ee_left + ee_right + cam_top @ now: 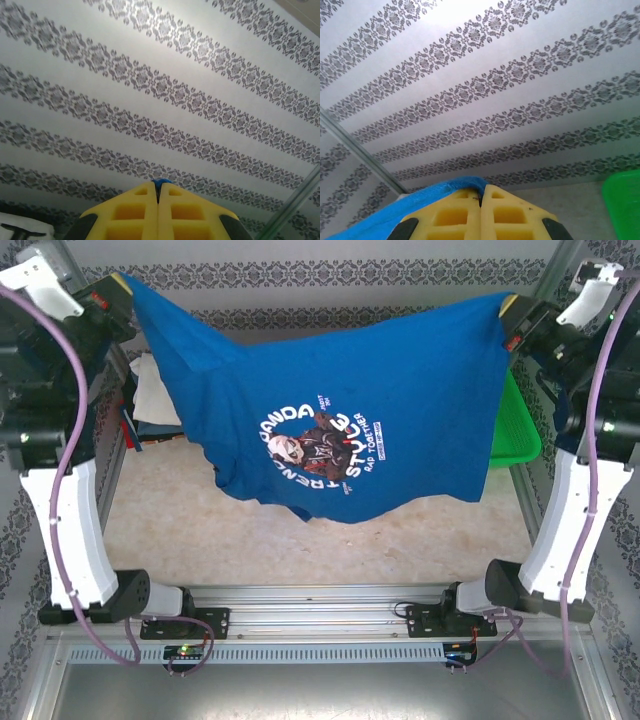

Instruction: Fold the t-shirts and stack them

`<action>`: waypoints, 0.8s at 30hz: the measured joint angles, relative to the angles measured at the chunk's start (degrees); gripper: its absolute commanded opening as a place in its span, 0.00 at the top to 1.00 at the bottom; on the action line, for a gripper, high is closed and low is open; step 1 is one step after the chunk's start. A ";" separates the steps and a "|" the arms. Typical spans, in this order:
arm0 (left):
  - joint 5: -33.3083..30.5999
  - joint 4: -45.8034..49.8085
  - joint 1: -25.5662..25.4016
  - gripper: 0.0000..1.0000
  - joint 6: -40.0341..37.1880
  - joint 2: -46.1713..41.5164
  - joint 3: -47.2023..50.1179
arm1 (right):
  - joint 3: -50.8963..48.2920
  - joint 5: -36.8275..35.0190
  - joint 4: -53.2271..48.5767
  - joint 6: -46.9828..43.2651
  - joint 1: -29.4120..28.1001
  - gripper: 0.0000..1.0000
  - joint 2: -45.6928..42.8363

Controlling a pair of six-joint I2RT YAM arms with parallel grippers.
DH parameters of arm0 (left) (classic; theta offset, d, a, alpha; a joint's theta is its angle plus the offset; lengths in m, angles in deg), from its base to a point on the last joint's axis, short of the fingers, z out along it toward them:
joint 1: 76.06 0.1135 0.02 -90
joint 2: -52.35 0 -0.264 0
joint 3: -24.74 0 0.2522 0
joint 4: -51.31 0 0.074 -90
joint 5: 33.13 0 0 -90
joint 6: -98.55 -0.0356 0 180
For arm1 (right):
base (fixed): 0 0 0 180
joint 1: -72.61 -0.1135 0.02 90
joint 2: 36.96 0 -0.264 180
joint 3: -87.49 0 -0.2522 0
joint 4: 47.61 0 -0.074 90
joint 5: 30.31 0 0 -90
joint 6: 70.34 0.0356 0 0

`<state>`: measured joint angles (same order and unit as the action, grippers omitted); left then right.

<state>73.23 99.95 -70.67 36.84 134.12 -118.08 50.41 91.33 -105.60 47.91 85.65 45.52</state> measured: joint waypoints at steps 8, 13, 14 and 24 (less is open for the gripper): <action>8.26 -3.98 -0.02 1.00 11.17 19.37 -13.00 | 10.16 5.11 2.93 3.37 0.00 1.00 14.34; 11.43 -9.03 -0.07 1.00 21.14 35.87 -29.62 | 24.85 8.11 4.63 7.04 0.00 1.00 28.55; 11.65 -11.10 -0.02 1.00 23.54 38.10 -30.82 | 28.59 8.61 5.38 8.31 0.00 1.00 31.93; 9.18 -25.18 2.01 1.00 34.42 43.34 -31.80 | 36.79 8.63 23.74 23.47 2.69 1.00 44.54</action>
<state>82.41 74.77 -68.66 71.27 177.47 -149.88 87.20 99.96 -81.86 71.39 88.34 90.06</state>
